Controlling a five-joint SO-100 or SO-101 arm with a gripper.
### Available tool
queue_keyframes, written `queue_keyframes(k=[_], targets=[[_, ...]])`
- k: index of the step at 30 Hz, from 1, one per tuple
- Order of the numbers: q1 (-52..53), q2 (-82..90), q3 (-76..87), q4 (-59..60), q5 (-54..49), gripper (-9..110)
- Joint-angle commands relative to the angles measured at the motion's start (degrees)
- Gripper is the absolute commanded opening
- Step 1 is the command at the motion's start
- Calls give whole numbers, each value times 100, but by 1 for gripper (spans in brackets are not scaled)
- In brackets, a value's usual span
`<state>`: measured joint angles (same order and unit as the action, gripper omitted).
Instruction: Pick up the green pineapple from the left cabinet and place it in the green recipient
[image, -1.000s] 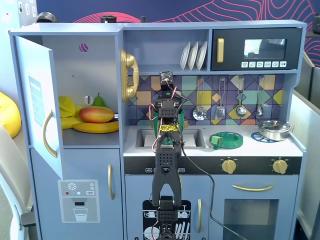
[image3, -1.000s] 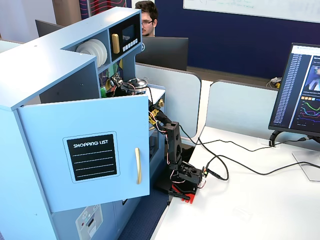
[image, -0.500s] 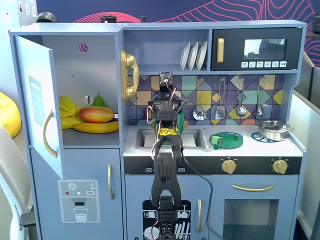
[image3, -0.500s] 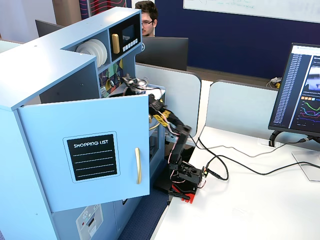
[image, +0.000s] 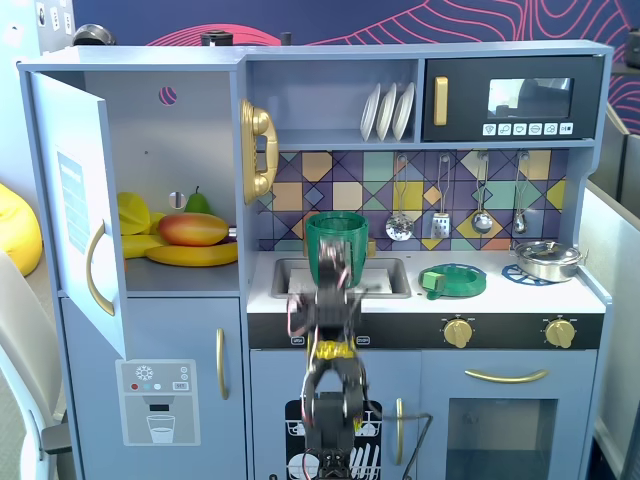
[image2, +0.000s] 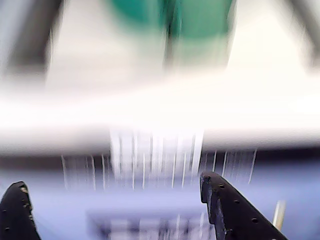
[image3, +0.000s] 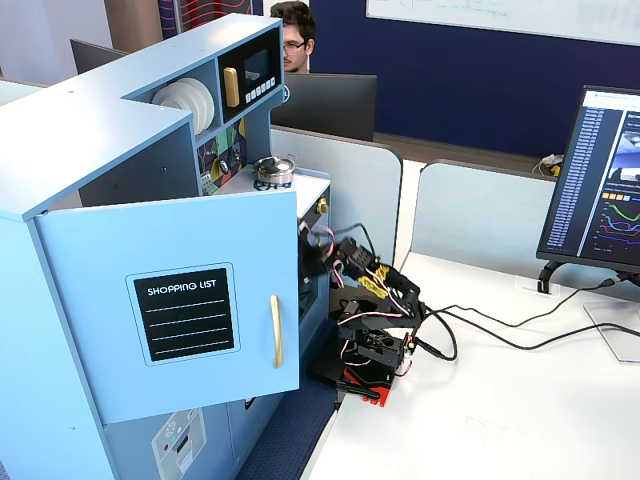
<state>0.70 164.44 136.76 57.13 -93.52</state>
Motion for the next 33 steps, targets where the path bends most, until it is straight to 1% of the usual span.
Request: queue_keyframes(k=[1,4,6,8,13,14,18,20,22,25,28,33], targets=[[-70,932,1310,633,88,33],[-141,1336,2101,993,185,31],[-193,1564,2487,1230,448,29],[-211,1758,2777,1600,536,26],[-246,1758,3050,2364,923,18],[-264,1758,3111,2531,853,17],[-272,1758,3357,3129,765,16],[-220,1758,3472,3015,1125,16],[-202,1758,3489,2988,1257,16],[-193,1767,3489,2997,1090,16],[-185,1767,3489,3067,615,16],[-176,1767,3498,3067,668,16]])
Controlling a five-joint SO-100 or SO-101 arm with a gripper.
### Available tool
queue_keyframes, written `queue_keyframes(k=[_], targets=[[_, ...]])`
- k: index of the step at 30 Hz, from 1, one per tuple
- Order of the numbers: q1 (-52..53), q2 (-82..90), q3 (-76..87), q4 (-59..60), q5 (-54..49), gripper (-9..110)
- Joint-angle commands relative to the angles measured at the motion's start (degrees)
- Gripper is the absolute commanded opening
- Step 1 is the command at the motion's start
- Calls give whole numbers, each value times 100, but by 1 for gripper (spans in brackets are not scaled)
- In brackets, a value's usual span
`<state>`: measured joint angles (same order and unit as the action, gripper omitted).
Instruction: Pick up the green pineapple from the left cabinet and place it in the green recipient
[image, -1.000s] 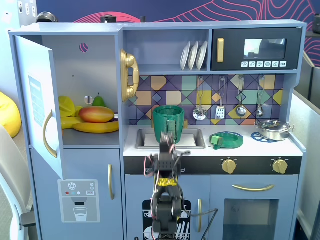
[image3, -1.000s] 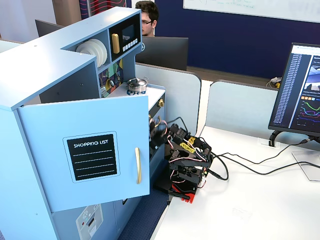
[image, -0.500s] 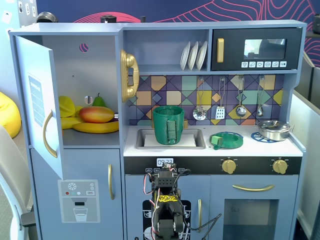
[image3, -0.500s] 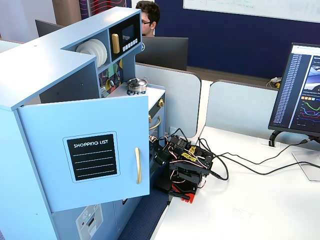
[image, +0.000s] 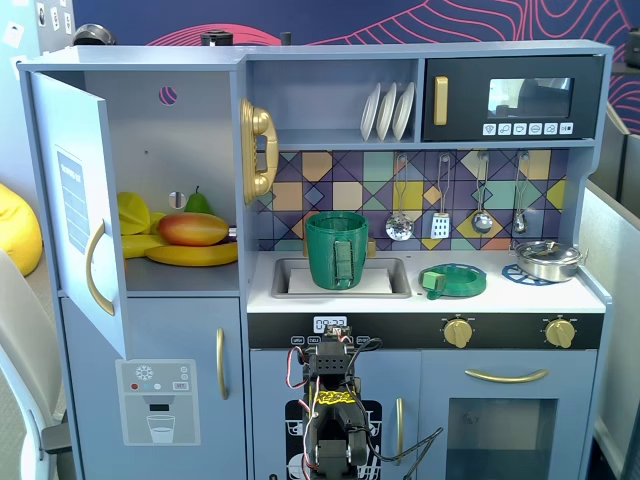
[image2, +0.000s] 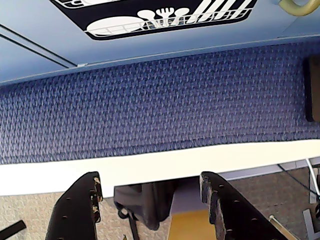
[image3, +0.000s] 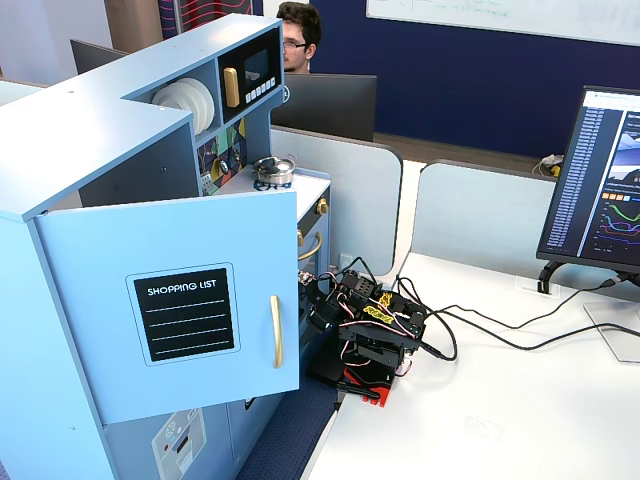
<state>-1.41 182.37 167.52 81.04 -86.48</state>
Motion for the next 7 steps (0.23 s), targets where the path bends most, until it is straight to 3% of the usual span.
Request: queue_keyframes(k=[1,7], targets=[[53,-26,422,677,-35,16],[70,-26,422,677,-26,16]])
